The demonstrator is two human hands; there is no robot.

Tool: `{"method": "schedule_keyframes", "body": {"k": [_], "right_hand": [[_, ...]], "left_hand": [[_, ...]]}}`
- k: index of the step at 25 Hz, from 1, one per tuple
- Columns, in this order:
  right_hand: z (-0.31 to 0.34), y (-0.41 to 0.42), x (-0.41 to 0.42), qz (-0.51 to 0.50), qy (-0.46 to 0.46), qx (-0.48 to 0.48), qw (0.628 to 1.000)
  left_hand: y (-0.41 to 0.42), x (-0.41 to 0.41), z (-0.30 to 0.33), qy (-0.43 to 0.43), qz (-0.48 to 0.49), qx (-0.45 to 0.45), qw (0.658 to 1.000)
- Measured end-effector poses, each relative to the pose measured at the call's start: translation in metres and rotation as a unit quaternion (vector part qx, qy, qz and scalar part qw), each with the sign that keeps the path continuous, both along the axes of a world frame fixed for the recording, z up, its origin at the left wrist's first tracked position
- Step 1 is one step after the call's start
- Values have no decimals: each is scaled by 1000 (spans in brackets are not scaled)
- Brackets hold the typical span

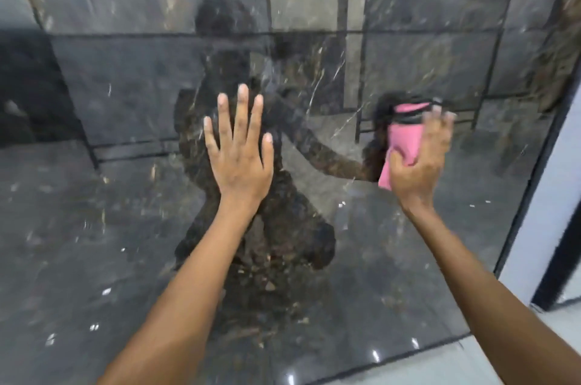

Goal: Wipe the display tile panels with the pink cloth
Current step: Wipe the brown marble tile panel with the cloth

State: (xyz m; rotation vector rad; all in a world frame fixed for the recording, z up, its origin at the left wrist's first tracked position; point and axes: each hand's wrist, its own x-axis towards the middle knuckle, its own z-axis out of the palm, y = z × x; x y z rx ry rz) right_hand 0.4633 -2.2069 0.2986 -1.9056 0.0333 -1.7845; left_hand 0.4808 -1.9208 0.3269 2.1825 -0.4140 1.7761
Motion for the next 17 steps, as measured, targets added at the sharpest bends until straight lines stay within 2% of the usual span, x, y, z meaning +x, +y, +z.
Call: {"method": "schedule_keyframes", "body": {"k": [1, 2, 3, 4, 5, 6, 7, 8, 9, 10, 11, 12, 13, 14, 15, 16, 17], "right_hand": [[9, 7, 1, 14, -9, 127, 992], [10, 23, 0, 32, -12, 147, 989], [5, 40, -2, 55, 1, 45, 997], [-10, 51, -5, 81, 3, -158, 984], [-21, 52, -10, 88, 15, -358, 929], [-17, 38, -13, 79, 34, -470, 879], [-3, 18, -13, 60, 43, -487, 871], [14, -2, -9, 36, 27, -417, 908], [36, -20, -4, 12, 14, -283, 959], [67, -36, -2, 2, 3, -100, 995], [102, -46, -2, 8, -5, 93, 996], [136, -46, -5, 31, -23, 245, 969], [161, -34, -7, 67, -39, 314, 946], [171, -14, -7, 85, -55, 289, 952], [167, 8, -3, 99, -64, 176, 977], [145, 32, -3, 113, -59, -3, 992], [108, 53, -5, 117, -43, -222, 967]], "left_hand": [[0, 3, 1, 0, 29, 12, 1000], [0, 6, -1, -4, 46, 19, 999], [0, 8, -3, -5, 53, 23, 998], [2, 9, -4, -2, 55, 27, 998], [3, 9, -3, -3, 55, 31, 998], [3, 8, -2, -5, 54, 32, 998], [2, 8, -2, -8, 52, 30, 998], [1, 7, -2, -10, 51, 28, 998], [-1, 7, -3, -12, 50, 24, 998], [-2, 8, -3, -16, 51, 22, 998], [-2, 8, -3, -19, 52, 21, 998], [-2, 9, -3, -19, 52, 21, 998], [-1, 9, -2, -19, 51, 23, 998], [-1, 10, -1, -19, 50, 24, 998], [-1, 10, 0, -19, 47, 24, 998], [0, 10, 0, -17, 41, 25, 999], [1, 9, 0, -13, 35, 25, 999]]}}
